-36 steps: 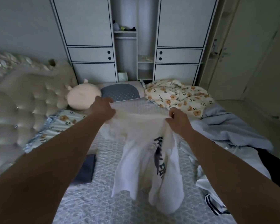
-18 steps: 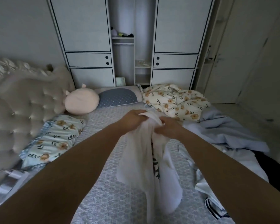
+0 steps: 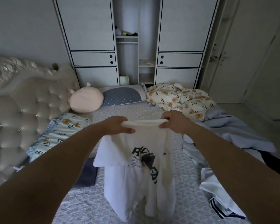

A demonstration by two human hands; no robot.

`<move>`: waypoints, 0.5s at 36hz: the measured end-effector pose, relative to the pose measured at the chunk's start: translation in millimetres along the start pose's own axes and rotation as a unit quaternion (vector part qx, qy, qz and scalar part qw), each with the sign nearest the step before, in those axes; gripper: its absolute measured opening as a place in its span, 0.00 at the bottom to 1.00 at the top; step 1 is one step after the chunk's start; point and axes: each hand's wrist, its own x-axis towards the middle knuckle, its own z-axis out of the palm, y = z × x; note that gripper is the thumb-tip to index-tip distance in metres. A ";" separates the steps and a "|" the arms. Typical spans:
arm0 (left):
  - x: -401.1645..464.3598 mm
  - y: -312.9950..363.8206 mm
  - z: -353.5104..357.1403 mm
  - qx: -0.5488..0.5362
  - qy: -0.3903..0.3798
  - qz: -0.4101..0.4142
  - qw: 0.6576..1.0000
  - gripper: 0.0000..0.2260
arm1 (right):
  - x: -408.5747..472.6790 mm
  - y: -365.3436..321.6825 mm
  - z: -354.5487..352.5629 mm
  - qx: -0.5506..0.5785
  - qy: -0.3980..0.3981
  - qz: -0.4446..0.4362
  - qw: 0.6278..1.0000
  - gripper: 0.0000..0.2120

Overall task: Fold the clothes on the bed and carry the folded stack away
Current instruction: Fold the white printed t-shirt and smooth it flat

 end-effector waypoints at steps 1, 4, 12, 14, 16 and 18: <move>-1.3 2.9 -0.7 -0.014 0.001 0.002 1.000 0.26 | 1.4 -1.9 1.5 0.009 0.023 -0.008 1.000 0.08; 1.0 14.4 -2.7 -0.123 0.009 -0.002 0.992 0.38 | 4.5 -10.5 11.1 0.023 0.092 -0.033 0.995 0.05; 6.3 5.5 -20.9 -0.105 0.091 0.016 0.990 0.08 | 1.1 -3.2 14.8 0.020 0.025 0.013 0.999 0.04; 7.5 8.0 -20.9 -0.092 0.106 0.036 0.990 0.04 | -0.7 -1.8 17.4 0.022 -0.001 0.024 0.999 0.04; 6.4 12.9 -19.8 -0.090 0.124 0.071 0.986 0.05 | -3.5 -3.2 21.0 0.038 -0.012 0.022 0.999 0.05; 4.9 14.3 -18.7 -0.093 0.147 0.095 0.980 0.07 | -6.3 -5.4 24.5 0.106 -0.011 0.030 0.994 0.06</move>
